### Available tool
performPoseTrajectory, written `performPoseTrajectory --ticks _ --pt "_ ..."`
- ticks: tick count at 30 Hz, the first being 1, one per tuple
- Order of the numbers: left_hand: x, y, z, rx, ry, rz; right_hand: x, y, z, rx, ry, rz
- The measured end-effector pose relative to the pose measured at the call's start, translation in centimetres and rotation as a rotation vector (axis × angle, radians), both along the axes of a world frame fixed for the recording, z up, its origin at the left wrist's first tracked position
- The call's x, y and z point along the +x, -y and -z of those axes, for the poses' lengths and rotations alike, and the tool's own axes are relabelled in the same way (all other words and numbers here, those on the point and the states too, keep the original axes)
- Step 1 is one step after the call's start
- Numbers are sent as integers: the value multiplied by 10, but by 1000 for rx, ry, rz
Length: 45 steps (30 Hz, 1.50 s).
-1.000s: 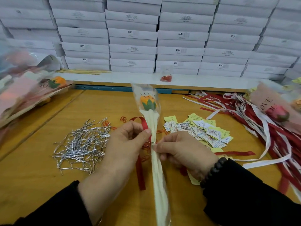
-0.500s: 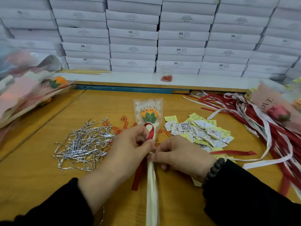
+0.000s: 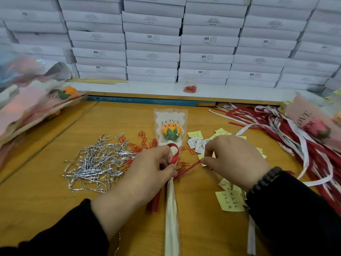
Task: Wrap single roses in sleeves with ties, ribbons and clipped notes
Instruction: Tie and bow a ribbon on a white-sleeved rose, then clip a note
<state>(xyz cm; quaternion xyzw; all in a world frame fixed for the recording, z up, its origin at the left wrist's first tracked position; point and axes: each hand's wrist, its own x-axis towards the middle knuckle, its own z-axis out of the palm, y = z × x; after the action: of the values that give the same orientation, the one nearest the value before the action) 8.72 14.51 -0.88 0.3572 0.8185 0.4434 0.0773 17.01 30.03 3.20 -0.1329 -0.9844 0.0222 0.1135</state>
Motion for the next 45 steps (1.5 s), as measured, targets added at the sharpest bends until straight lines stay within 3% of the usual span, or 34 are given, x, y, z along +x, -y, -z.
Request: performPoseTrajectory --ticks 2,9,12,14,17,22,25,29,36,42,45 --pt "-1 0 0 -14 -11 5 -2 1 4 -227 -98 11" --pt "-1 2 -6 -38 -7 60 -15 16 19 -1465 -393 5" --pt "0 3 -10 -55 -9 98 -18 19 24 -1725 -415 -43" --pt "2 4 -12 -68 -11 116 -20 20 27 -1658 -375 -77" --pt "3 3 -16 -87 -32 121 -18 21 29 -1361 -279 -139" --pt "2 4 -17 -81 -76 135 -16 29 27 -1200 -190 -259" --pt "-1 3 -17 -99 -66 165 -17 29 28 -1191 -220 -268" --pt "-8 12 -21 -78 175 254 -17 27 28 -1254 -176 -305" --pt "-10 11 -22 -62 141 172 -17 25 31 -1293 -189 -290" --pt "-20 19 -29 -433 -432 -114 -16 27 31 -1312 -169 -290" --pt "-26 25 -36 -536 -626 -263 -16 27 31 -1348 -169 -280"
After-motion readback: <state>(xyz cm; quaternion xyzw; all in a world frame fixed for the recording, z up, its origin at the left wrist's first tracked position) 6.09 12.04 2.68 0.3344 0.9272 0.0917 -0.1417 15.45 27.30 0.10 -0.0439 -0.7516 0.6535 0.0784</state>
